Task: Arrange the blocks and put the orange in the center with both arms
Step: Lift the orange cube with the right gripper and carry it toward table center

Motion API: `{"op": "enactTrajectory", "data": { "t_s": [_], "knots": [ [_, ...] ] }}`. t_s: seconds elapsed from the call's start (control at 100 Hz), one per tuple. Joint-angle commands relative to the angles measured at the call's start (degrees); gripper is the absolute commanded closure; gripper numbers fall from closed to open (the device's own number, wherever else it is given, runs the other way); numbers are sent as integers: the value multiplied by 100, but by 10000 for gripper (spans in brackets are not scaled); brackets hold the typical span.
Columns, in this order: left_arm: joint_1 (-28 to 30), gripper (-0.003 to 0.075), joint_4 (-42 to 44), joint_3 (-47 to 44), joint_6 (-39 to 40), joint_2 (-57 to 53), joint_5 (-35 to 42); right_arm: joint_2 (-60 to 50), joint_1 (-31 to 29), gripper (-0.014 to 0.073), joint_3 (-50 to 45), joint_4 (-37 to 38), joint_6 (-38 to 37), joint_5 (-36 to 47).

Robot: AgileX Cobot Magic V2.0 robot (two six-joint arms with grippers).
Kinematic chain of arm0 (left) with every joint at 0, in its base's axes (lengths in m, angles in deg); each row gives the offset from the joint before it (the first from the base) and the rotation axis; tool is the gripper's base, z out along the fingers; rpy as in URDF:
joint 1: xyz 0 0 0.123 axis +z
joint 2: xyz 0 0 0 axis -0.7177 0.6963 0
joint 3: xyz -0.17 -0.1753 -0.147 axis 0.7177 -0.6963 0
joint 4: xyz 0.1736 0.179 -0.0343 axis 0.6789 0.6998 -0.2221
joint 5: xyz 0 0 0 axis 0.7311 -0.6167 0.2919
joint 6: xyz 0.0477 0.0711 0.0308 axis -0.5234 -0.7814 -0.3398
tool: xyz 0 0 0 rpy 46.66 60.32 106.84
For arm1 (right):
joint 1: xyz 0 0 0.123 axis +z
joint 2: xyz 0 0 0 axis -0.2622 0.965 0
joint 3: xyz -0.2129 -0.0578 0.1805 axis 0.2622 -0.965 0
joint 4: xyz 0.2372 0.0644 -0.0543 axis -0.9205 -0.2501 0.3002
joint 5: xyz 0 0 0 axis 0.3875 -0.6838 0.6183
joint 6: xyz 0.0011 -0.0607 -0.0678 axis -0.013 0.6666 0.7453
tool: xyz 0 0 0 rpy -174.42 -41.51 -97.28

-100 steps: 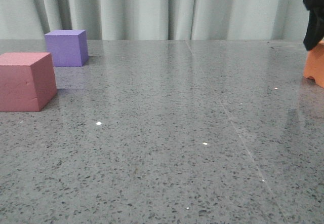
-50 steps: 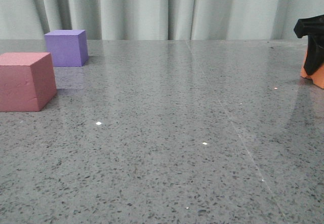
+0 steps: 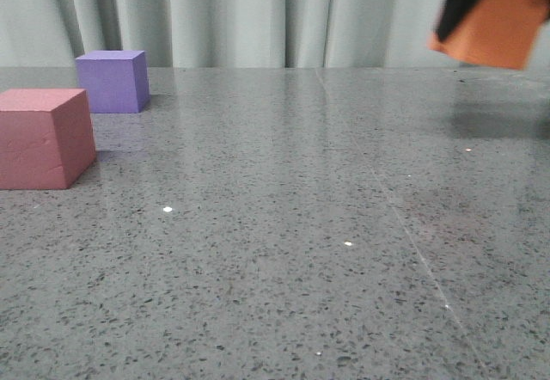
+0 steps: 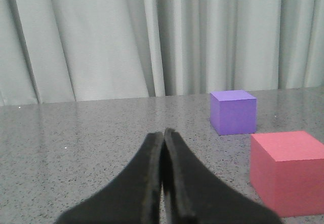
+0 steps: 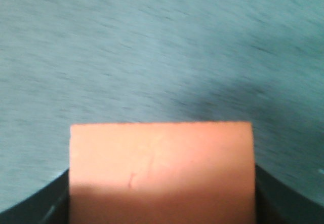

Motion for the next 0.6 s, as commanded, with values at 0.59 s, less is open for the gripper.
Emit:
{"op": "enactTrajectory", "data": {
  "t_s": [0.59],
  "knots": [
    [17, 739, -45, -320, 47, -186, 424, 1600, 2017, 484, 2278, 979, -2112, 443]
  ]
}}
